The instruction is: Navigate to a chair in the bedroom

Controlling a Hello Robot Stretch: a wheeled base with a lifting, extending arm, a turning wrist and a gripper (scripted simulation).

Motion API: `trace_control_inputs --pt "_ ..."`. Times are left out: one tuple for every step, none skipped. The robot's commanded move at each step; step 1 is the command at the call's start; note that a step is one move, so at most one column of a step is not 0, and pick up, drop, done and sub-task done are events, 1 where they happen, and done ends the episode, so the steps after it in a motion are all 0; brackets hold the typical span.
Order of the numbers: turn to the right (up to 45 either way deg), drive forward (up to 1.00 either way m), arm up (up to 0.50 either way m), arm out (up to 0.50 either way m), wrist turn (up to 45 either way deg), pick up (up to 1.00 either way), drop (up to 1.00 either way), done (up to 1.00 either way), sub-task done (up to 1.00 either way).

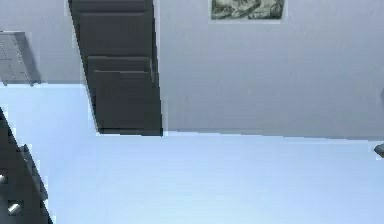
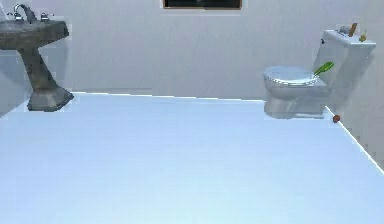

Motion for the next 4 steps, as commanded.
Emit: trace_control_inputs --pt "0.0 0.85 0.00 0.00 0.0 0.00 0.00 0.00 0.00" --pt "-30.0 0.00 0.00 0.00 0.0 0.00 0.00 0.00 0.00" --pt "0.0 0.70 0.00 0.00 0.0 0.00 0.00 0.00 0.00" --pt "-45.0 0.00 0.00 0.00 0.0 0.00 0.00 0.00 0.00"
